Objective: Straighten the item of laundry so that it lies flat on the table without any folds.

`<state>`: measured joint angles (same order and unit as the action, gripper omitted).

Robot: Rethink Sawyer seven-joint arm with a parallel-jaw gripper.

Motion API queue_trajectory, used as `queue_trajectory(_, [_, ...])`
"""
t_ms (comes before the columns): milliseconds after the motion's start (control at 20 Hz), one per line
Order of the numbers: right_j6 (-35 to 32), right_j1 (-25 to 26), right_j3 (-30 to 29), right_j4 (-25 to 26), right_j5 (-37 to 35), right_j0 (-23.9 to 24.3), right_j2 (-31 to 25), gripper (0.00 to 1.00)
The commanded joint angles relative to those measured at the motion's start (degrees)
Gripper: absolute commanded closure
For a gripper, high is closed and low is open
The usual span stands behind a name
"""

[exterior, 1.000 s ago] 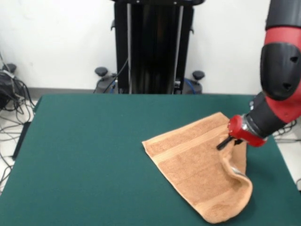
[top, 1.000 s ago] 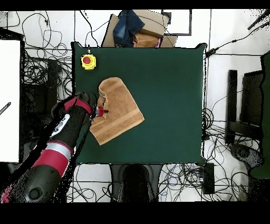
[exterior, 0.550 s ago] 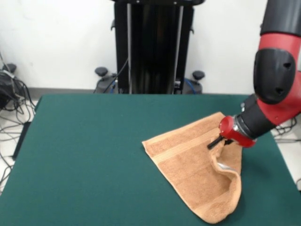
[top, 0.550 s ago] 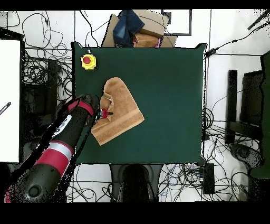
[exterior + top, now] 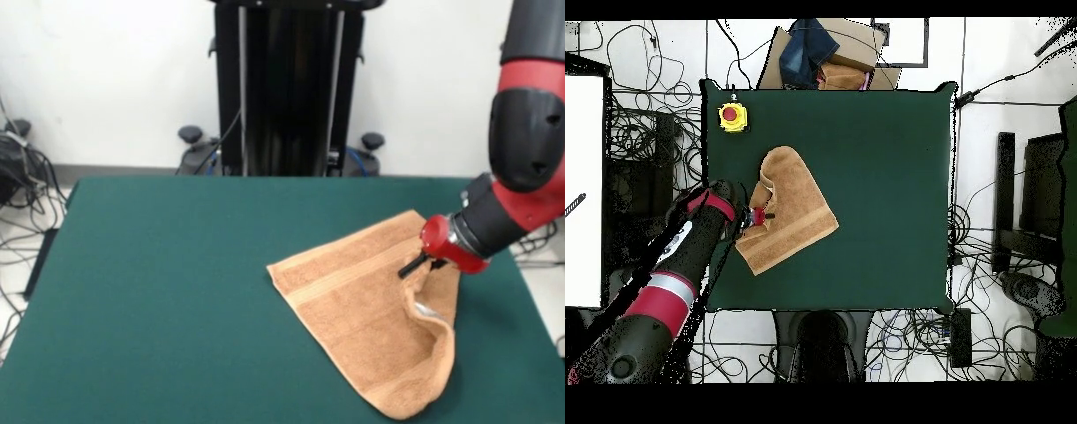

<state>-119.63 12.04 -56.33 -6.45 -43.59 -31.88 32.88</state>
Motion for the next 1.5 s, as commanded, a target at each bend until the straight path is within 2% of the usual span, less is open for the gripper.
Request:
queue_trajectory(50, [-17.35, 1.15, 1.02, -3.58, -4.03, -0.91, -2.13, 1.0])
queue_trajectory(250, [-17.57, -0.26, 0.41, -4.37, -4.51, -1.62, -2.88, 1.0])
queue_trajectory(600, [-22.73, 3.5, 10.95, -9.49, -11.82, -2.62, -1.79, 1.0])
queue_trajectory(1150, [-28.58, 9.79, 24.89, -13.54, -18.65, -1.29, 0.82, 1.0])
queue_trajectory(1500, [-29.92, 10.6, 27.03, -13.52, -18.96, -0.89, 0.86, 1.0])
